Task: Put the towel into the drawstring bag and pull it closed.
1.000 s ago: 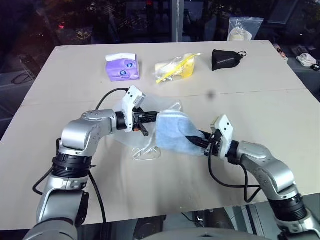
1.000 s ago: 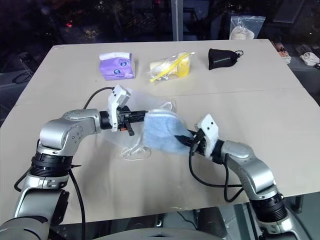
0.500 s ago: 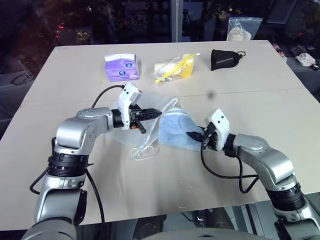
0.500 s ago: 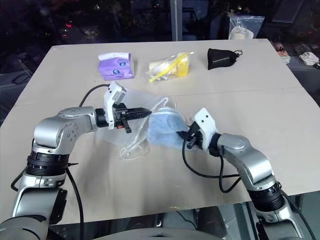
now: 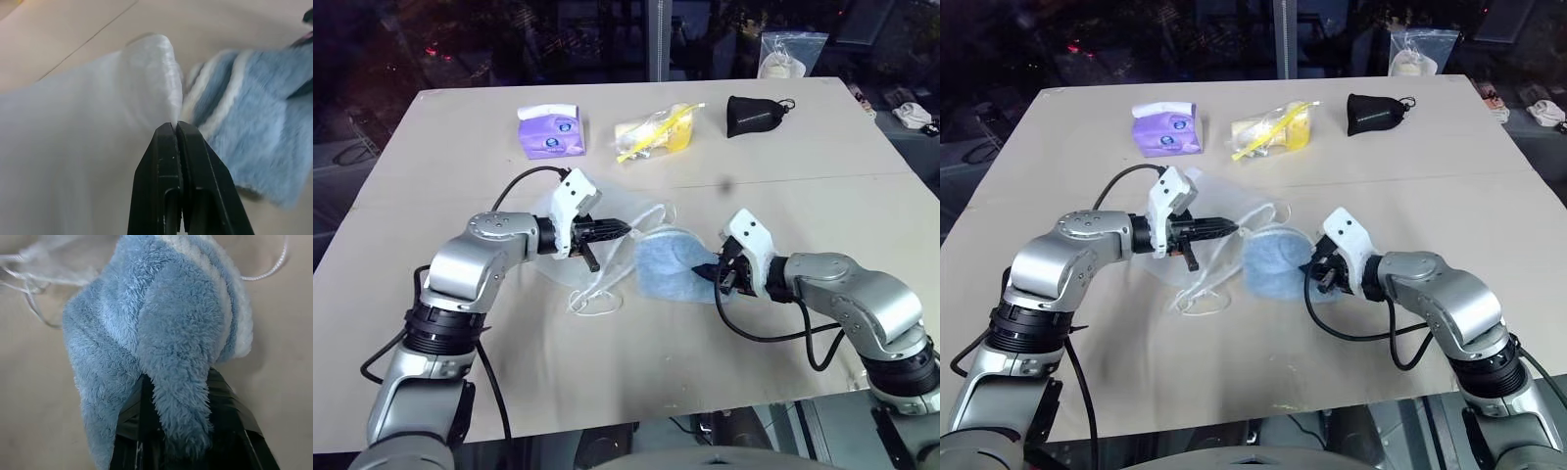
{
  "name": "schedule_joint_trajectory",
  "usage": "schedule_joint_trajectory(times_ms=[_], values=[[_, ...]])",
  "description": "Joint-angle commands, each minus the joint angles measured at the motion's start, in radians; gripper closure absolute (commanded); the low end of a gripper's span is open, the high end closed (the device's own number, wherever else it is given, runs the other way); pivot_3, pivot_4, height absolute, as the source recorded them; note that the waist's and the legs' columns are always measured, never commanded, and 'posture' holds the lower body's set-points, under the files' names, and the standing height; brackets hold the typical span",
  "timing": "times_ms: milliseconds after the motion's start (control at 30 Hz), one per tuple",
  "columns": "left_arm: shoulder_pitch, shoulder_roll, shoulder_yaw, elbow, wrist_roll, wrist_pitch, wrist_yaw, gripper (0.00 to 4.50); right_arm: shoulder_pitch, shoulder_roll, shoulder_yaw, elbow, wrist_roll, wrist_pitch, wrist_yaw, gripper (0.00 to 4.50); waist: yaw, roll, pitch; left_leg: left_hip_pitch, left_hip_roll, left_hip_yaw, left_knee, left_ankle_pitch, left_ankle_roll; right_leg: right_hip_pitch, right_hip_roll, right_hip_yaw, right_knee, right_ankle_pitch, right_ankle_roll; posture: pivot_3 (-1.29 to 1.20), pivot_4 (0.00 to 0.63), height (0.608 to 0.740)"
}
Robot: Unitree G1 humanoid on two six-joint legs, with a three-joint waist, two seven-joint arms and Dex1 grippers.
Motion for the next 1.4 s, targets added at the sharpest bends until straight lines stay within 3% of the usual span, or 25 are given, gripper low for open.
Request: schedule_joint_trajectory(times_ms=[33, 267, 567, 767, 1033, 1167, 1400], values=[[-0.009, -0.001, 0.000, -0.021, 0.009, -0.031, -0.012, 4.50, -0.034, 0.044, -0.033, -0.036, 0.053, 0.055, -0.020, 4.30, 0.001, 0.000, 0.000, 0.000, 0.000, 0.000, 0.000, 0.000, 0.000, 0.000, 0.000, 0.000, 0.000, 0.000, 0.000, 0.00, 0.150, 0.740], [-0.006, -0.014, -0.007, -0.043, 0.006, -0.042, -0.020, 4.50, -0.070, 0.158, -0.034, 0.036, 0.053, 0.127, -0.099, 4.30, 0.002, 0.000, 0.000, 0.000, 0.000, 0.000, 0.000, 0.000, 0.000, 0.000, 0.000, 0.000, 0.001, 0.000, 0.000, 0.00, 0.150, 0.740], [0.036, 0.010, 0.063, -0.101, -0.076, 0.043, -0.023, 4.50, -0.044, 0.262, -0.072, 0.228, -0.006, 0.021, -0.181, 4.30, 0.000, 0.001, 0.001, 0.000, 0.000, 0.000, 0.000, 0.000, 0.000, 0.000, 0.000, 0.000, 0.001, 0.000, 0.000, 0.00, 0.150, 0.740], [0.040, 0.009, 0.086, -0.119, -0.116, 0.094, -0.015, 4.50, -0.070, 0.402, -0.187, 0.239, 0.090, 0.033, -0.184, 4.30, 0.000, 0.001, 0.001, 0.001, 0.000, 0.000, 0.000, 0.000, 0.000, 0.000, 0.000, 0.000, 0.003, 0.000, 0.000, 0.00, 0.150, 0.740], [0.014, 0.017, 0.089, -0.097, -0.129, 0.116, -0.022, 4.50, -0.088, 0.473, -0.248, 0.247, 0.197, 0.064, -0.156, 4.30, 0.000, 0.002, 0.001, 0.000, 0.000, 0.000, 0.000, 0.000, 0.000, 0.000, 0.000, 0.000, 0.002, 0.000, 0.000, 0.00, 0.150, 0.740], [-0.016, -0.008, 0.098, -0.080, -0.160, 0.149, -0.011, 4.50, -0.096, 0.433, -0.101, 0.324, 0.054, -0.093, -0.152, 4.30, -0.001, 0.002, 0.001, 0.001, 0.000, 0.000, 0.000, 0.000, 0.000, 0.000, 0.000, 0.000, 0.003, 0.000, 0.000, 0.00, 0.150, 0.740], [-0.029, -0.042, 0.087, -0.092, -0.184, 0.195, 0.016, 4.50, -0.093, 0.474, 0.126, 0.586, -0.224, -0.632, -0.093, 4.30, -0.019, 0.002, 0.001, 0.001, 0.000, 0.001, 0.000, 0.000, 0.000, -0.001, 0.000, 0.001, 0.003, 0.000, 0.000, 0.00, 0.150, 0.740]])
